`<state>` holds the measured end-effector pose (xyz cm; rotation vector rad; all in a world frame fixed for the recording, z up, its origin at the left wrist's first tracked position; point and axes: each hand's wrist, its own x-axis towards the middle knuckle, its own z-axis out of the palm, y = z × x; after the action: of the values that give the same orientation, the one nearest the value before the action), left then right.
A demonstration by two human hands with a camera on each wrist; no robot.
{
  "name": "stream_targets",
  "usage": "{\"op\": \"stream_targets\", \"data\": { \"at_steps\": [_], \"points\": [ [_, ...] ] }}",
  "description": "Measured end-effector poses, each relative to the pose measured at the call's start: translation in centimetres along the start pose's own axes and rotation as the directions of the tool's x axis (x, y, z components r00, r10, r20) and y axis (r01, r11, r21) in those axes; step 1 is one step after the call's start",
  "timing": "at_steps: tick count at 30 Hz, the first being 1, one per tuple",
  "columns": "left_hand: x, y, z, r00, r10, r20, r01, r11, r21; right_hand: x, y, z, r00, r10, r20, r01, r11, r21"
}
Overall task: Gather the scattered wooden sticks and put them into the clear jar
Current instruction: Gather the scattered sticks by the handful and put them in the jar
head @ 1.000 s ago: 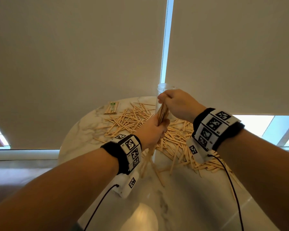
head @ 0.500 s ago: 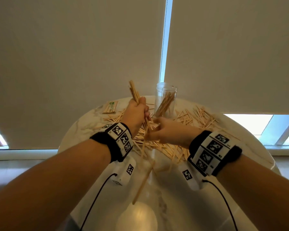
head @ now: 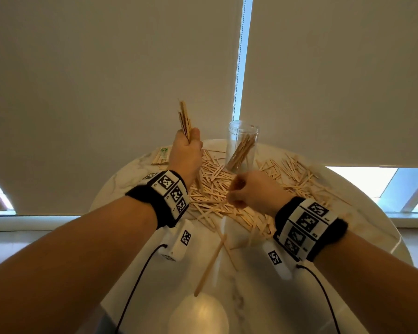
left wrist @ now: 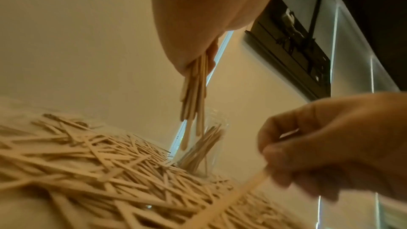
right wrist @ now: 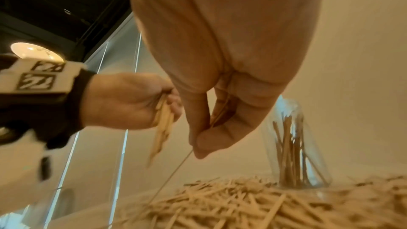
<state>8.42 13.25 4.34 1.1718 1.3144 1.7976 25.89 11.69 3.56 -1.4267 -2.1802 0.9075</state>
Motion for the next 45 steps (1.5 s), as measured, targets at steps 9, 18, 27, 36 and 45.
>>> {"op": "stream_targets", "data": {
  "at_steps": [9, 18, 27, 36, 45],
  "points": [
    [-4.9, -0.4, 2.3, 0.866, -0.267, 0.424, 0.252, 0.963, 0.091, 2.3, -2.6, -3.8, 0.921, -0.132, -0.366, 0.208, 0.962, 0.179],
    [-6.1, -0.4, 2.7, 0.763, -0.210, 0.611, 0.011, 0.950, 0.313, 1.7, -3.4, -4.1, 0.962, -0.191, -0.194, 0.212, 0.973, 0.092],
    [-3.4, -0.4, 2.3, 0.949, -0.218, 0.228, 0.247, 0.963, -0.106, 0.9, -1.4, -1.3, 0.991, -0.029, -0.129, 0.058, 0.972, 0.229],
    [-2.7, -0.4, 1.7, 0.980, -0.181, 0.086, 0.198, 0.944, -0.266, 0.5, -0.9, 1.6, 0.997, 0.003, 0.078, -0.027, 0.952, 0.306],
    [-4.0, 0.1, 2.7, 0.937, -0.282, 0.207, 0.335, 0.894, -0.299, 1.4, -1.6, 1.1, 0.993, -0.087, -0.081, 0.072, 0.982, -0.176]
  ]
}}
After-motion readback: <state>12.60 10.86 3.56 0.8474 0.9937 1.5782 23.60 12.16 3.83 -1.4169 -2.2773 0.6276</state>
